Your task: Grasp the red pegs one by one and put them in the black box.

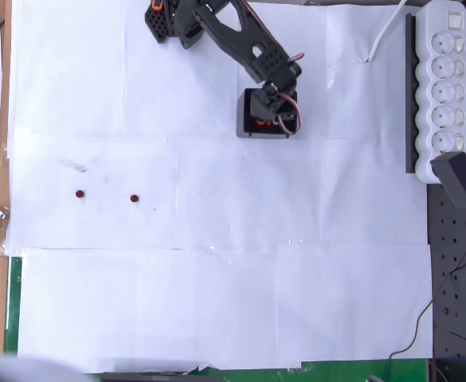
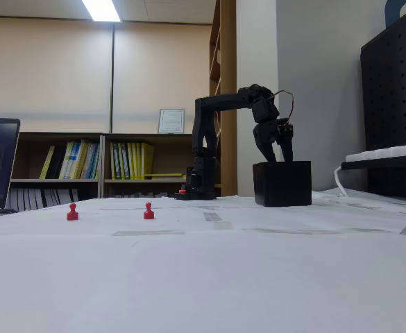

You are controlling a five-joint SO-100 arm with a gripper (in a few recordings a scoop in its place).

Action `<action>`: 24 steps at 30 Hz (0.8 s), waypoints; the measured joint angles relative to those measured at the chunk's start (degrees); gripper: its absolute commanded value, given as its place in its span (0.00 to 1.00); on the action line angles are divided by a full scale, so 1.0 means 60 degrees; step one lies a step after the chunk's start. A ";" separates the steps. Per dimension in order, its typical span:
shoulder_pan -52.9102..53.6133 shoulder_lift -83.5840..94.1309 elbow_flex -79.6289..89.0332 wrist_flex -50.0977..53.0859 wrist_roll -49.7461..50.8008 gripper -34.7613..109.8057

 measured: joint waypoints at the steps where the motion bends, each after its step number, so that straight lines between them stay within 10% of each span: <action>1: -0.0015 0.0000 0.0000 0.0000 0.0000 0.34; 16: 0.1860 -0.2769 0.1304 0.2227 0.0747 0.35; 24: 0.6899 -0.4058 -0.4980 -0.2124 0.5229 0.35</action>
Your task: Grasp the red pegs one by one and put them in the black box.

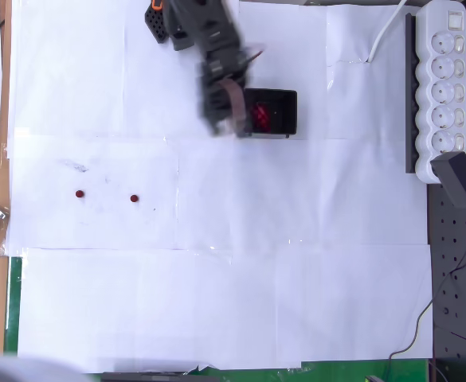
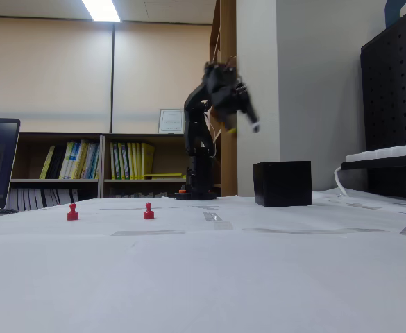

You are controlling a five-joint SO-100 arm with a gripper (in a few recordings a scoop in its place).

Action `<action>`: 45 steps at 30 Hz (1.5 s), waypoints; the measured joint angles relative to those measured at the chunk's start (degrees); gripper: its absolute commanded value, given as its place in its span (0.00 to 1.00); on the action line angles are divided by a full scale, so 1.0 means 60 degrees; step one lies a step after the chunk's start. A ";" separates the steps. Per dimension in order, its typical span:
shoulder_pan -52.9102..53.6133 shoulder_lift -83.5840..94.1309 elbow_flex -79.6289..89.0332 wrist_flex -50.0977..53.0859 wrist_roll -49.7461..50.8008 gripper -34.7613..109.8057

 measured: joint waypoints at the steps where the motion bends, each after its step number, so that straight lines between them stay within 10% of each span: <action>1: 0.0483 0.0000 -0.0806 -0.0850 0.0439 0.35; 13: 0.2505 0.2695 -0.2827 -0.8555 0.2095 0.35; 45: 0.2681 0.8071 0.0176 -1.3037 0.2344 0.35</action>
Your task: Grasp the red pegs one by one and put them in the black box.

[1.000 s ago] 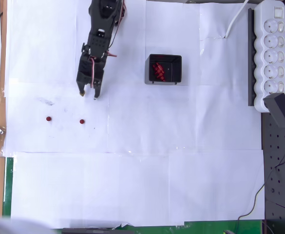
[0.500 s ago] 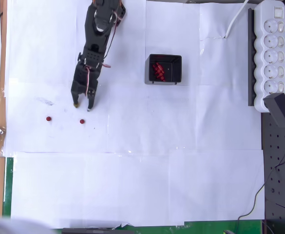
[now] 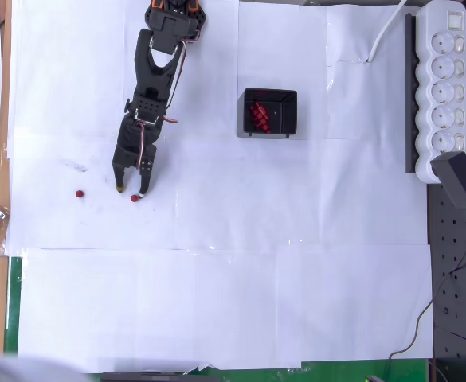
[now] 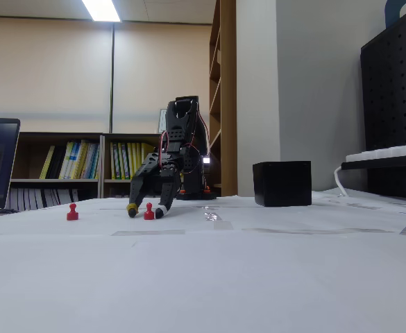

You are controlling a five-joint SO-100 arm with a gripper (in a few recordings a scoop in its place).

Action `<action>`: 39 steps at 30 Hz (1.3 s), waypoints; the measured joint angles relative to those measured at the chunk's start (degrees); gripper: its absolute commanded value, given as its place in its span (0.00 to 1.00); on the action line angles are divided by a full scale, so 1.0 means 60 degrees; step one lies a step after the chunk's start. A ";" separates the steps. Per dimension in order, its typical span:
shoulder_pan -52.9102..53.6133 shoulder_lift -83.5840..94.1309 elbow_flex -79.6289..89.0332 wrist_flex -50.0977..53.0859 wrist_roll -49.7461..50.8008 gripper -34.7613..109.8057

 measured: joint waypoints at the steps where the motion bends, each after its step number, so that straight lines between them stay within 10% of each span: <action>1: -0.0059 0.0044 0.0000 -0.0088 0.0000 0.35; 39: -0.0571 0.0879 0.0132 -0.1919 0.0029 0.35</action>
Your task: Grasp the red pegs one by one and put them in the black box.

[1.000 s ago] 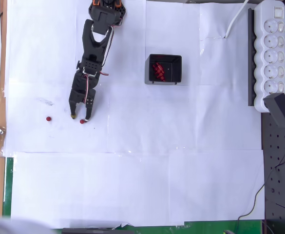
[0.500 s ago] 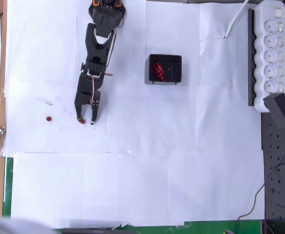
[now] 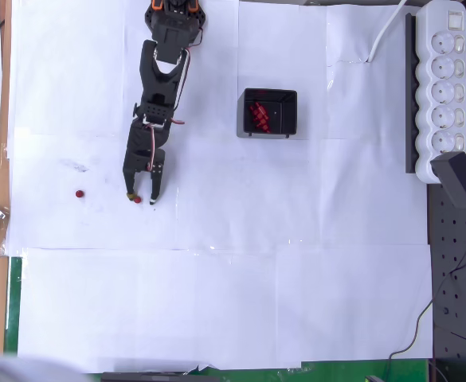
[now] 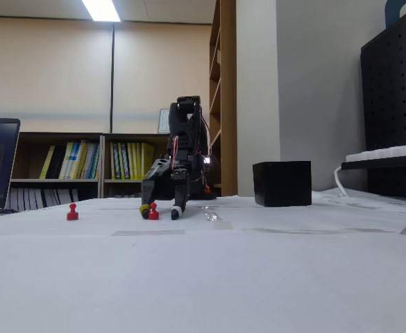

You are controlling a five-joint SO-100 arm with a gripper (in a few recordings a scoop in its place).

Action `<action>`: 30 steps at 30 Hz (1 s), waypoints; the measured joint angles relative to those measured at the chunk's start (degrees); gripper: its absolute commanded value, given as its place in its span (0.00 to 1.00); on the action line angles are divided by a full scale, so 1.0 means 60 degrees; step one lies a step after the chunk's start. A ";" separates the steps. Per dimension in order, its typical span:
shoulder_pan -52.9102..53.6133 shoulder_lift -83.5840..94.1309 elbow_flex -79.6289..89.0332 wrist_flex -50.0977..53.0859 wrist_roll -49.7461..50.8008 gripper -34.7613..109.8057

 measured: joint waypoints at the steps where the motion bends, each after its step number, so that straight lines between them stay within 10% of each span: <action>1: 0.0029 0.0000 0.0000 -0.0029 0.0000 0.35; 22: 0.0044 -0.0029 0.0161 0.0454 -0.0073 0.24; 30: 0.0044 -0.2637 0.1567 0.7983 -0.1553 0.24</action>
